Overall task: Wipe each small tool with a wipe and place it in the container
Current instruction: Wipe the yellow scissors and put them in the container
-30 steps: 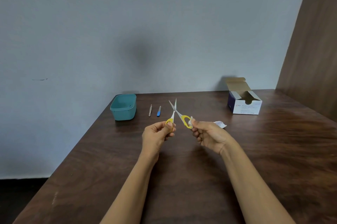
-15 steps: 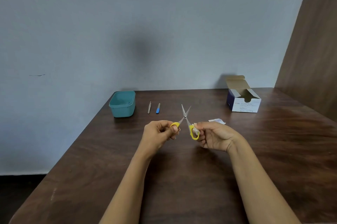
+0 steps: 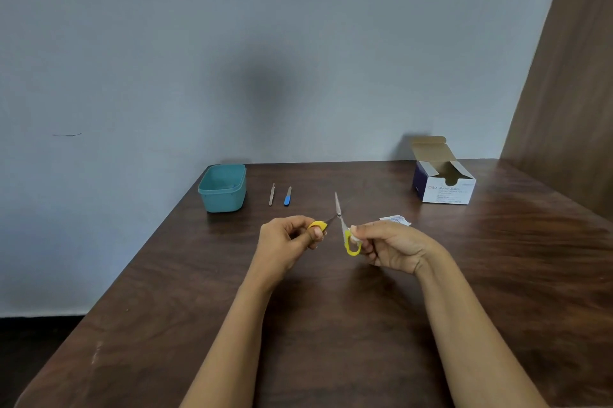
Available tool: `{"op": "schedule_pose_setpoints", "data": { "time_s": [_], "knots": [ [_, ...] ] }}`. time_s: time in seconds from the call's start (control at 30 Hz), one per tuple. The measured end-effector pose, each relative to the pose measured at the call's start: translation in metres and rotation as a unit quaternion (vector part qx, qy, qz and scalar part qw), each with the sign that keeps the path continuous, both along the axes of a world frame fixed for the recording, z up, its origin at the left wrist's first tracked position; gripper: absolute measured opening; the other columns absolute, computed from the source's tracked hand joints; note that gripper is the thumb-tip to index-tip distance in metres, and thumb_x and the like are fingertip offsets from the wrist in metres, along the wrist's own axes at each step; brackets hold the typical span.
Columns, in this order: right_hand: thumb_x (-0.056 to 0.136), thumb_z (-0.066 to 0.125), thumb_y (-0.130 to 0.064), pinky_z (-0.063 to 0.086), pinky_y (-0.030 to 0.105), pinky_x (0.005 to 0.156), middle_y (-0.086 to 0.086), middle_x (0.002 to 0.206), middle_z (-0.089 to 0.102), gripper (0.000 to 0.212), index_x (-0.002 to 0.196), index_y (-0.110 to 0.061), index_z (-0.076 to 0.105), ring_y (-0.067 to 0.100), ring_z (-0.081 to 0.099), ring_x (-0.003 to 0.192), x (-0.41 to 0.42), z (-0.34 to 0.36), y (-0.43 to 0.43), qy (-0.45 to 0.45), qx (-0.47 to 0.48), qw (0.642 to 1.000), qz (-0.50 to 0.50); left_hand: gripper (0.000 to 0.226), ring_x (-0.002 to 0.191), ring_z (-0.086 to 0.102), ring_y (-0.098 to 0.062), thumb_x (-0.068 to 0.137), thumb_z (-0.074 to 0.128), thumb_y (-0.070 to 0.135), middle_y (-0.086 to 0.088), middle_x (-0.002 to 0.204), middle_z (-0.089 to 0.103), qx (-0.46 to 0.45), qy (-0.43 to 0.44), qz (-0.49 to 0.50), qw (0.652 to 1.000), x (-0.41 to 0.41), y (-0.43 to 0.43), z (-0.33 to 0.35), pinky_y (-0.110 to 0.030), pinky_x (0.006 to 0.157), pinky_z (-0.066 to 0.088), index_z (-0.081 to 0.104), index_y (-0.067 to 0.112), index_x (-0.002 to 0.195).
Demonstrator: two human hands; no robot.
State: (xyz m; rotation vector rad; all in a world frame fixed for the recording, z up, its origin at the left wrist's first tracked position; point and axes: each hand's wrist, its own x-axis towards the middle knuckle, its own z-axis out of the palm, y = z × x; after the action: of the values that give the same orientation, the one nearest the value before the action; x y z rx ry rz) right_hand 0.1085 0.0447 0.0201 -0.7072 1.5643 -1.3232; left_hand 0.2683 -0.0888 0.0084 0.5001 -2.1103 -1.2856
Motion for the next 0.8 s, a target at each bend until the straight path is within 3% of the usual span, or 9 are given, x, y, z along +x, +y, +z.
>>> {"op": "schedule_pose_setpoints", "data": {
  "time_s": [0.13,0.27,0.4,0.5,0.63,0.73,0.8],
  "knots": [
    [0.081,0.068,-0.019,0.027,0.023,0.059,-0.004,0.06,0.051,0.026,0.058,-0.017,0.057,0.007,0.038,0.058,-0.007,-0.001,0.004,0.007,-0.013,0.999,-0.045,0.009,0.07,0.063,-0.001,0.083,0.073,0.018,0.003,0.073,0.07,-0.015,-0.002,0.052,0.999,0.002,-0.004,0.001,-0.013,0.072,0.053,0.072,0.027,0.084],
    [0.065,0.073,-0.023,0.03,0.021,0.058,-0.002,0.063,0.048,0.018,0.072,-0.01,0.063,0.005,0.039,0.057,-0.01,0.003,0.011,-0.005,-0.051,0.997,-0.062,0.009,0.068,0.062,0.003,0.083,0.073,0.017,0.003,0.073,0.07,-0.013,0.006,0.077,0.997,0.004,-0.007,0.002,-0.005,0.066,0.048,0.073,0.026,0.084],
    [0.068,0.075,-0.018,0.03,0.019,0.059,-0.004,0.062,0.047,0.006,0.064,-0.014,0.074,0.005,0.039,0.058,-0.012,0.005,0.015,-0.049,-0.123,0.989,-0.065,0.005,0.068,0.063,0.002,0.084,0.073,0.019,0.002,0.071,0.072,-0.004,0.001,0.079,0.997,0.002,-0.009,-0.001,-0.015,0.073,0.053,0.074,0.024,0.085],
    [0.071,0.075,-0.024,0.03,0.019,0.059,-0.004,0.063,0.046,0.012,0.064,-0.015,0.073,0.006,0.037,0.06,-0.013,0.003,0.012,-0.113,-0.173,0.975,-0.079,0.004,0.068,0.065,-0.001,0.083,0.073,0.022,0.001,0.069,0.073,0.019,-0.002,0.07,0.997,-0.002,-0.009,-0.003,-0.019,0.074,0.055,0.076,0.023,0.086],
    [0.045,0.094,-0.037,0.034,0.017,0.054,-0.007,0.063,0.048,0.04,0.072,-0.017,0.072,0.004,0.039,0.054,-0.012,-0.003,0.004,-0.2,-0.241,0.946,-0.08,0.006,0.063,0.064,-0.004,0.085,0.072,0.019,-0.006,0.073,0.073,0.064,0.012,0.045,0.997,-0.004,-0.003,-0.004,-0.013,0.062,0.049,0.077,0.017,0.083],
    [0.068,0.078,-0.033,0.032,0.017,0.053,-0.007,0.065,0.046,0.016,0.07,-0.018,0.075,0.004,0.038,0.054,-0.006,-0.005,-0.005,-0.26,-0.274,0.916,-0.134,0.009,0.057,0.062,-0.005,0.087,0.07,0.017,-0.003,0.07,0.072,0.094,0.013,0.024,0.995,-0.007,0.004,-0.004,-0.013,0.056,0.047,0.076,0.013,0.081],
    [0.076,0.065,-0.033,0.032,0.016,0.052,-0.008,0.063,0.047,0.016,0.075,-0.019,0.073,0.004,0.036,0.054,-0.001,-0.006,-0.011,-0.288,-0.281,0.898,-0.175,0.01,0.054,0.06,-0.005,0.087,0.069,0.014,-0.002,0.067,0.071,0.11,0.006,0.012,0.994,-0.009,0.009,-0.005,-0.013,0.054,0.045,0.075,0.012,0.079]
  ]
}}
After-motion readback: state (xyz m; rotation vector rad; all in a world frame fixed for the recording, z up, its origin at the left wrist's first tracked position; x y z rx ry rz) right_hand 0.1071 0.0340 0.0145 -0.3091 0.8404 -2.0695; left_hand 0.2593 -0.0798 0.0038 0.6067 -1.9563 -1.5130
